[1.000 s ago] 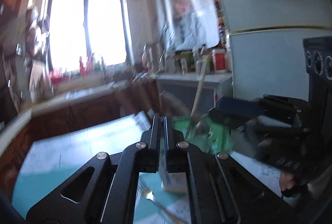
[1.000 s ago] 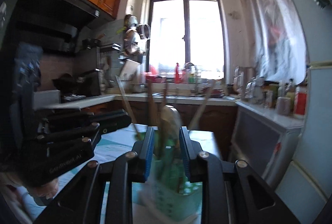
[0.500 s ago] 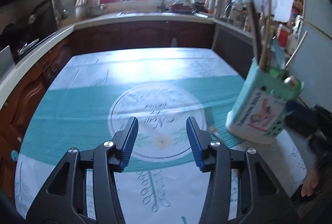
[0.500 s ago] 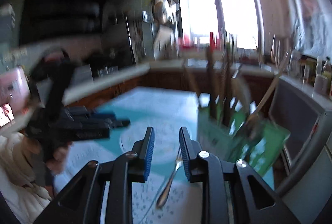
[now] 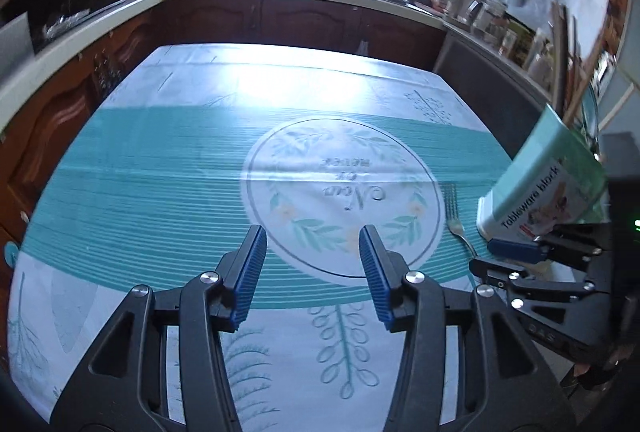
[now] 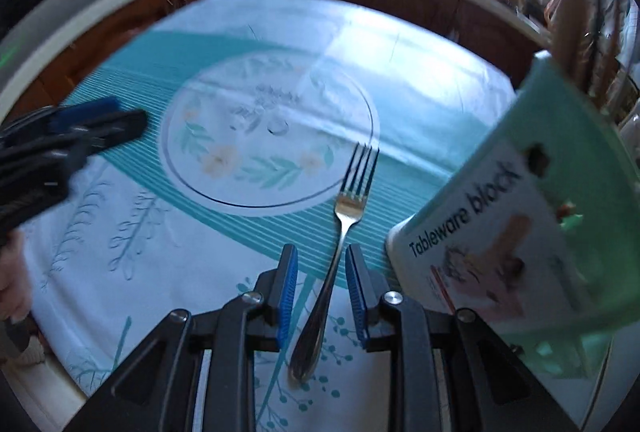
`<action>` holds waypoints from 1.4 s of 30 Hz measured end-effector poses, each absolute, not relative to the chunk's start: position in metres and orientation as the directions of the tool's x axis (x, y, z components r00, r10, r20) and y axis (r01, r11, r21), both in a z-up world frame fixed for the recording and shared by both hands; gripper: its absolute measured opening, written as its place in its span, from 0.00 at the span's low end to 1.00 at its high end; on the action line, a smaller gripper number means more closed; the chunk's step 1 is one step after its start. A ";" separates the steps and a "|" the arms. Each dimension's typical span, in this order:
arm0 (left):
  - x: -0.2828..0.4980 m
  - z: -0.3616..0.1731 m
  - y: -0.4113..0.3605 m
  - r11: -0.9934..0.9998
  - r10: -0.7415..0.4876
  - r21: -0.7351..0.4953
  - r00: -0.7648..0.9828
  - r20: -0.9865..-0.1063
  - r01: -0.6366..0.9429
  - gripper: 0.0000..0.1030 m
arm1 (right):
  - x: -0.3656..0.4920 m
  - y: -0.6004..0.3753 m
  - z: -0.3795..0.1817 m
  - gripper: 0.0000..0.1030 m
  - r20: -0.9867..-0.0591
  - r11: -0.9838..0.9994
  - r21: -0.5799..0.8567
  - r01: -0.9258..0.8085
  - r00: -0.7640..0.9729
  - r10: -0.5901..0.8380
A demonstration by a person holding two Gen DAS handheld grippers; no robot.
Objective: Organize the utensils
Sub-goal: 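Move the right tool down over the metal fork on the placemat, then grasp the metal fork by its handle with the right tool, then lift the fork with the right tool and lower it into the holder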
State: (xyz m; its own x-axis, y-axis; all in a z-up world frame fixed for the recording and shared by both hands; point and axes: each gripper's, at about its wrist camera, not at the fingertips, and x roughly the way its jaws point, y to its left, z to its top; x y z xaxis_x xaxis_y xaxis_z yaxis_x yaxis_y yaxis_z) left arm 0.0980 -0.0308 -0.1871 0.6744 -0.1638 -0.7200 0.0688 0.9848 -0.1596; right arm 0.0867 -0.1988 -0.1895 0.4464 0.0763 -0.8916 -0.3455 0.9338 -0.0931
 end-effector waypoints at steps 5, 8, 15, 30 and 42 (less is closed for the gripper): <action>0.102 -0.195 -0.006 0.977 -0.186 -0.211 0.665 -0.723 0.043 0.44 | 0.107 -0.192 -0.204 0.23 -0.938 0.945 -0.101 -0.311 0.346 0.014; 0.107 -0.195 -0.003 0.975 -0.190 -0.219 0.663 -0.724 0.040 0.44 | 0.114 -0.190 -0.206 0.16 -0.942 0.945 -0.114 -0.306 0.335 -0.005; 0.116 -0.196 -0.005 0.966 -0.226 -0.252 0.652 -0.723 0.055 0.44 | 0.127 -0.182 -0.206 0.07 -0.955 0.946 -0.116 -0.304 0.296 -0.022; 0.097 -0.180 -0.041 0.971 -0.227 -0.219 0.670 -0.707 0.098 0.44 | 0.065 -0.200 -0.170 0.04 -0.852 0.935 0.086 -0.343 0.461 0.247; 0.082 -0.140 -0.096 0.957 -0.282 -0.151 0.683 -0.674 0.246 0.44 | -0.024 -0.276 -0.077 0.04 -0.283 0.965 0.110 -0.238 0.923 0.260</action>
State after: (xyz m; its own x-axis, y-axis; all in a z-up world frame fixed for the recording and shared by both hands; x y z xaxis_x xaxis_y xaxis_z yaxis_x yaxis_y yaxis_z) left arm 0.0824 -0.0963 -0.1396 0.6826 -0.2821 -0.6741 0.2462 0.9573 -0.1513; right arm -0.0238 -0.2757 -0.0774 0.9232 0.2596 -0.2835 -0.2377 0.9651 0.1098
